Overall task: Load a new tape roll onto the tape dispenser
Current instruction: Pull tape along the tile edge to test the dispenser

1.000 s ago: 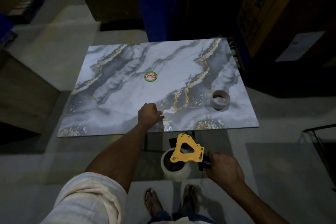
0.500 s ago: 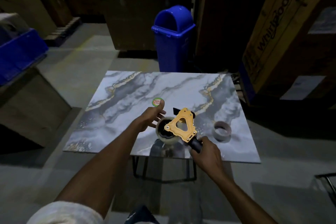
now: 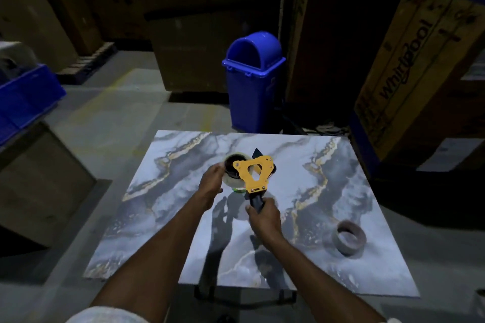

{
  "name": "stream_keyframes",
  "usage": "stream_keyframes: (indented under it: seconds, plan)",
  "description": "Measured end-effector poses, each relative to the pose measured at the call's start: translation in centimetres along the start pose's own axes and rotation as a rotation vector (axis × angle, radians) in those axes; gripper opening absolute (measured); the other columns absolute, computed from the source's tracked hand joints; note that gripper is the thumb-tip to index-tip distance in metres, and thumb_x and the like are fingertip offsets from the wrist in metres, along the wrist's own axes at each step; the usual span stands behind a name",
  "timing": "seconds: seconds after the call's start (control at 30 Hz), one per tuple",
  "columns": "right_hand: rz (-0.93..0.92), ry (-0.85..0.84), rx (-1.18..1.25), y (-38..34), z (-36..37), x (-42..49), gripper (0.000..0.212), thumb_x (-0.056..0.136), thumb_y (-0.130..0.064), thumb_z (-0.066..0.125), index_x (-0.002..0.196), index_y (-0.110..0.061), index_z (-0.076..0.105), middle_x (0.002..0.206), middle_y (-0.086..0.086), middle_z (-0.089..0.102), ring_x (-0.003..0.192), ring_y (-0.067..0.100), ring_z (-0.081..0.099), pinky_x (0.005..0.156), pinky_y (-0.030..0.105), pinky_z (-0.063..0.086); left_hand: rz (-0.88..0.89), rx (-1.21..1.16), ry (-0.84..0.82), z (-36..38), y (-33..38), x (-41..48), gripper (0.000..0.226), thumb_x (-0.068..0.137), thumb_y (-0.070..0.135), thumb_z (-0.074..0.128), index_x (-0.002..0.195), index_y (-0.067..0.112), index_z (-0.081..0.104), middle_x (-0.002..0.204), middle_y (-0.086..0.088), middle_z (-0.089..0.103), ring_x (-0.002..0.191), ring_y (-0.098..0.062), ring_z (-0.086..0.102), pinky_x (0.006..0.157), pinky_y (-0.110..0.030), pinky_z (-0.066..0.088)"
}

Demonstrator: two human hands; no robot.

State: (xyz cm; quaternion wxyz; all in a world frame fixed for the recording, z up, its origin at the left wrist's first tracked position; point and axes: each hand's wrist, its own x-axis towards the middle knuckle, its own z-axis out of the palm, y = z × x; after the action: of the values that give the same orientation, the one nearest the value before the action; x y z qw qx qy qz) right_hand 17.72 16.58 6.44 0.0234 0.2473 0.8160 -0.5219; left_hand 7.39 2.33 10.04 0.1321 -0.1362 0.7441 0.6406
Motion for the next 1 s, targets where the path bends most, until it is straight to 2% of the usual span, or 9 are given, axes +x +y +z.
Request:
stream_keyframes:
  seconds: [0.07, 0.13, 0.23, 0.4, 0.53, 0.67, 0.73, 0.87, 1.0]
  plan:
    - [0.028, 0.014, -0.014, -0.4, 1.5, 1.8, 0.033, 0.089, -0.028, 0.072, 0.112, -0.01, 0.054, 0.109, 0.014, 0.067, 0.097, 0.034, 0.064, 0.074, 0.036, 0.049, 0.011, 0.061, 0.032, -0.6, -0.3, 1.7, 0.036, 0.109, 0.034, 0.043, 0.134, 0.012, 0.056, 0.14, -0.013, 0.056, 0.112, -0.026, 0.053, 0.097, -0.046, 0.051]
    - [0.059, 0.021, -0.047, -0.6, 2.7, 3.2, 0.032, 0.089, -0.026, 0.07, 0.112, -0.009, 0.055, 0.11, 0.016, 0.066, 0.098, 0.036, 0.065, 0.08, 0.044, 0.056, 0.005, 0.142, 0.012, -1.3, -1.1, 3.1, 0.036, 0.107, 0.024, 0.048, 0.138, 0.008, 0.057, 0.146, -0.014, 0.056, 0.122, -0.028, 0.055, 0.107, -0.046, 0.049]
    - [0.09, 0.042, -0.089, -0.4, 3.9, 4.4, 0.039, 0.088, -0.028, 0.072, 0.115, -0.006, 0.055, 0.113, 0.018, 0.066, 0.104, 0.039, 0.064, 0.088, 0.049, 0.055, -0.004, 0.137, -0.037, -1.6, -2.1, 4.0, 0.035, 0.103, 0.011, 0.055, 0.138, 0.008, 0.06, 0.139, -0.018, 0.063, 0.105, -0.022, 0.058, 0.088, -0.035, 0.049]
    - [0.084, 0.141, -0.187, 0.6, 4.6, 4.8, 0.038, 0.086, -0.026, 0.074, 0.116, -0.013, 0.053, 0.115, 0.011, 0.063, 0.108, 0.036, 0.063, 0.087, 0.047, 0.055, -0.161, 0.016, -0.111, -0.5, -2.3, 4.0, 0.034, 0.101, 0.036, 0.062, 0.122, 0.009, 0.063, 0.125, -0.015, 0.062, 0.099, -0.026, 0.061, 0.092, -0.053, 0.057]
    - [-0.029, 0.238, -0.309, 1.3, 4.7, 4.2, 0.041, 0.085, -0.028, 0.076, 0.115, -0.022, 0.048, 0.114, 0.002, 0.06, 0.107, 0.028, 0.062, 0.079, 0.042, 0.054, -0.255, -0.311, -0.208, 0.5, -2.1, 3.8, 0.058, 0.102, 0.049, 0.054, 0.13, -0.001, 0.061, 0.106, -0.019, 0.065, 0.083, -0.028, 0.056, 0.078, -0.04, 0.051]
    - [-0.163, 0.275, -0.36, 1.6, 4.1, 4.2, 0.044, 0.085, -0.015, 0.076, 0.119, -0.02, 0.049, 0.115, 0.002, 0.058, 0.11, 0.024, 0.055, 0.078, 0.04, 0.053, -0.229, -0.432, -0.258, 1.0, -1.9, 4.2, 0.054, 0.106, 0.054, 0.04, 0.13, 0.012, 0.064, 0.121, -0.016, 0.067, 0.115, -0.035, 0.063, 0.112, -0.05, 0.048]
    - [-0.211, 0.279, -0.376, 1.8, 3.7, 4.5, 0.042, 0.085, -0.009, 0.075, 0.119, -0.014, 0.052, 0.115, 0.007, 0.058, 0.112, 0.027, 0.053, 0.084, 0.041, 0.052, -0.226, -0.441, -0.263, 1.2, -2.0, 4.3, 0.054, 0.106, 0.055, 0.04, 0.13, 0.013, 0.065, 0.124, -0.016, 0.068, 0.122, -0.037, 0.062, 0.115, -0.053, 0.045]
    - [-0.2, 0.218, -0.215, 1.9, 3.4, 4.8, 0.041, 0.087, -0.01, 0.074, 0.121, -0.012, 0.052, 0.119, 0.008, 0.058, 0.116, 0.027, 0.051, 0.092, 0.04, 0.048, -0.237, -0.4, -0.199, 1.0, -1.9, 4.4, 0.056, 0.104, 0.058, 0.04, 0.122, 0.012, 0.067, 0.111, -0.013, 0.068, 0.099, -0.028, 0.067, 0.09, -0.042, 0.056]
    - [-0.074, 0.024, -0.044, 2.0, 3.3, 5.5, 0.032, 0.089, -0.019, 0.071, 0.113, -0.011, 0.052, 0.111, 0.015, 0.064, 0.103, 0.037, 0.065, 0.083, 0.053, 0.057, -0.249, -0.324, -0.069, 0.2, -1.9, 4.6, 0.049, 0.104, 0.051, 0.048, 0.119, 0.008, 0.068, 0.102, -0.013, 0.069, 0.091, -0.029, 0.063, 0.088, -0.045, 0.052]
